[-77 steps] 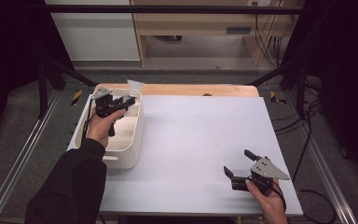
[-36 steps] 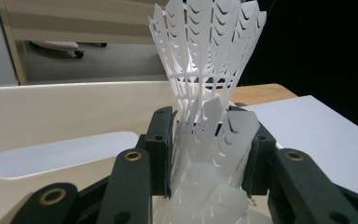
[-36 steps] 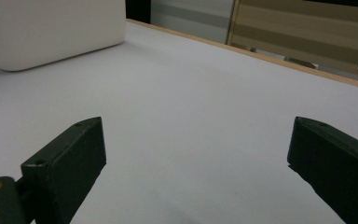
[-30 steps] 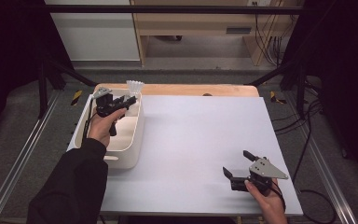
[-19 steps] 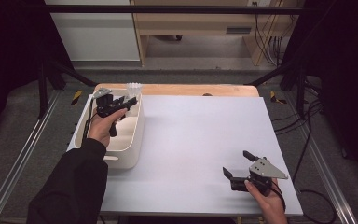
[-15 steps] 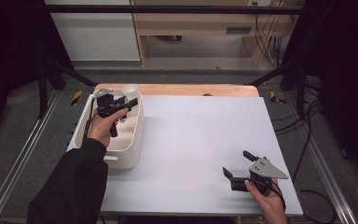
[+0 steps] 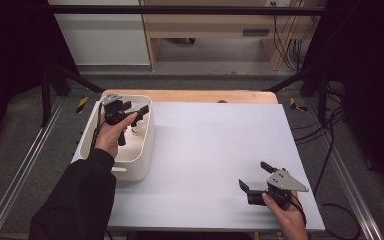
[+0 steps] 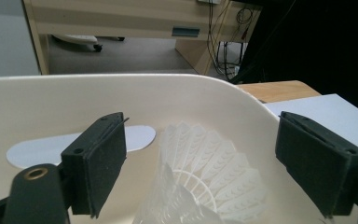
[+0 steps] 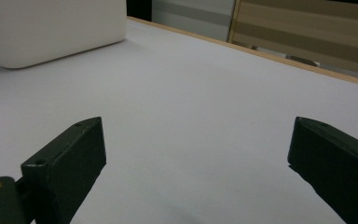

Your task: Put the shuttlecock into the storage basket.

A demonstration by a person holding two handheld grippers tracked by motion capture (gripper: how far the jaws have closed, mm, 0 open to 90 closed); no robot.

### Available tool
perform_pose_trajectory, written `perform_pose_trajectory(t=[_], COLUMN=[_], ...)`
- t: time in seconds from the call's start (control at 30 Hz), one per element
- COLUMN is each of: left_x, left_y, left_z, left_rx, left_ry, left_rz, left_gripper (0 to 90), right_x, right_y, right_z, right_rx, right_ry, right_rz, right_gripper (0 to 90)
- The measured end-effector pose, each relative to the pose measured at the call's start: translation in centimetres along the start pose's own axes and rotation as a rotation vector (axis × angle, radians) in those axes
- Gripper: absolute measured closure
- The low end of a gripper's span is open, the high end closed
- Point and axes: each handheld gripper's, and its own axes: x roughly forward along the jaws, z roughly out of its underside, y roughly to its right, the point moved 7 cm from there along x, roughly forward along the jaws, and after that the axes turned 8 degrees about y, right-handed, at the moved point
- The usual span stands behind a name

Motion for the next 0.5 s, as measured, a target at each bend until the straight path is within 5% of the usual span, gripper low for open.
perform_pose_trajectory(t=[0.27, 0.5], left_x=[-0.6, -1.0], left_y=[-0.2, 0.0], left_z=[-1.0, -1.5], left_rx=[-0.009, 0.022], left_ry=[0.035, 0.039], left_rz=[-0.026, -0.040], left_gripper=[12.6, 9.2], right_x=[0.0, 0.1], right_y=[-0.2, -0.3], right_z=[-0.1, -0.1], right_rx=[-0.007, -0.011], right_ry=[0.000, 0.003], right_rz=[-0.003, -0.009], right_gripper=[4.2, 4.3])
